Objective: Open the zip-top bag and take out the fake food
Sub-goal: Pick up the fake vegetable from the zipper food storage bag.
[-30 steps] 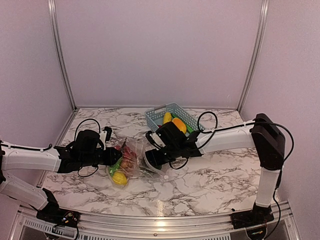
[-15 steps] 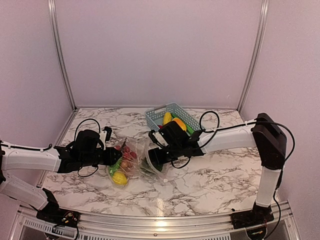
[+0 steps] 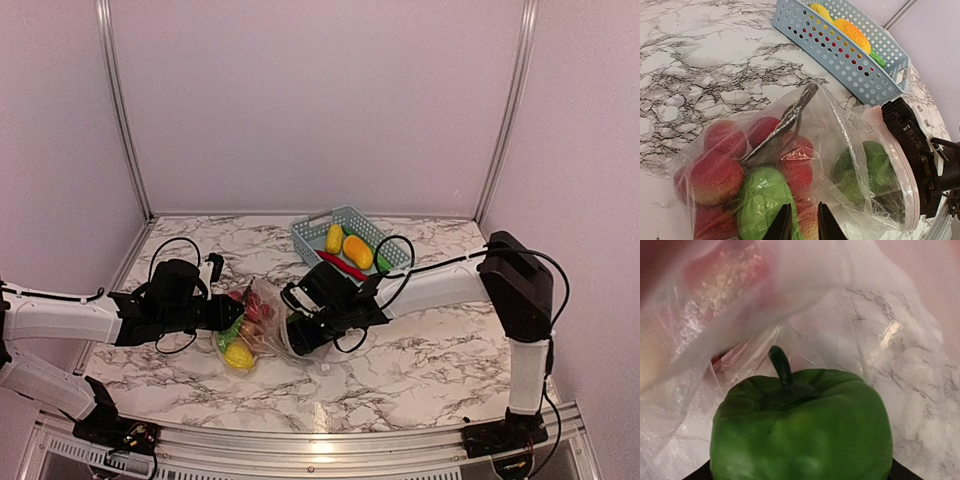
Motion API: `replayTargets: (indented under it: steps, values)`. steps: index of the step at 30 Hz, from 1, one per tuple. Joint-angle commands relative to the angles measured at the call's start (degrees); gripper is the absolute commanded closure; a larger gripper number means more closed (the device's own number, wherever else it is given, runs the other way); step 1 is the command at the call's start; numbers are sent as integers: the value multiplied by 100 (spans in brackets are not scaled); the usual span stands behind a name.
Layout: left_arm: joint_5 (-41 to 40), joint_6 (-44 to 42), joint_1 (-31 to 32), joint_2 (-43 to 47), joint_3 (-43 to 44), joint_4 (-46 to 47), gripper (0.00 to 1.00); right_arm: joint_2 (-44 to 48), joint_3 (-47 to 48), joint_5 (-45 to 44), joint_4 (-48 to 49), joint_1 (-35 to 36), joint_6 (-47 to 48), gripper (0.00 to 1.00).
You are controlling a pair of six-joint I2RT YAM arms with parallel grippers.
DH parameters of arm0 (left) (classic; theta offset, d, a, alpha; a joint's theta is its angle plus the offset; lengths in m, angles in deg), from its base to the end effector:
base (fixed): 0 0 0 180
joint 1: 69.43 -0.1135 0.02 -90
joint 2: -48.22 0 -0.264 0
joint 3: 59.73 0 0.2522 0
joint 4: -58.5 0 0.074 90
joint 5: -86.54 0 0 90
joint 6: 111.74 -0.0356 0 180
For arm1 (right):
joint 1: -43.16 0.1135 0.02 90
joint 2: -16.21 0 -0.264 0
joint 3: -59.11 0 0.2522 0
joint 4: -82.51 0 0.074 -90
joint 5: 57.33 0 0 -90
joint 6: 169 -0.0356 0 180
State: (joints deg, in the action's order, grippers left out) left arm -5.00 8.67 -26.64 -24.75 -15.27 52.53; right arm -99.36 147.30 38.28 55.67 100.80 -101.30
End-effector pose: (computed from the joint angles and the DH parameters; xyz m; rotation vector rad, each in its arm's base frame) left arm 0.1875 -0.1723 0.1835 0.2276 2.2470 -0.6844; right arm 0.2229 0.3582 0.1469 -0.8442 2.5119 0.6489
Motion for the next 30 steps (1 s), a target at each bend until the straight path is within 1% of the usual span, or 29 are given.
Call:
replayTargets:
  steps: [1, 6, 10, 14, 30]
  values:
    - [-171, -81, -70, -158, -189, -901, 80, -84, 212, -127, -229, 23, 36, 30]
    - [-219, -84, -69, -157, -196, -920, 79, 274, 203, -252, -258, 22, 55, 46]
    - [-217, -73, -76, -191, -204, -903, 80, 626, 200, -317, -305, -4, 112, 52]
    - [-220, -69, -73, -200, -204, -893, 80, 851, 199, -288, -403, -17, 121, 54]
    - [-220, -40, -73, -270, -172, -840, 80, 2057, -219, -262, -942, -102, 142, 57]
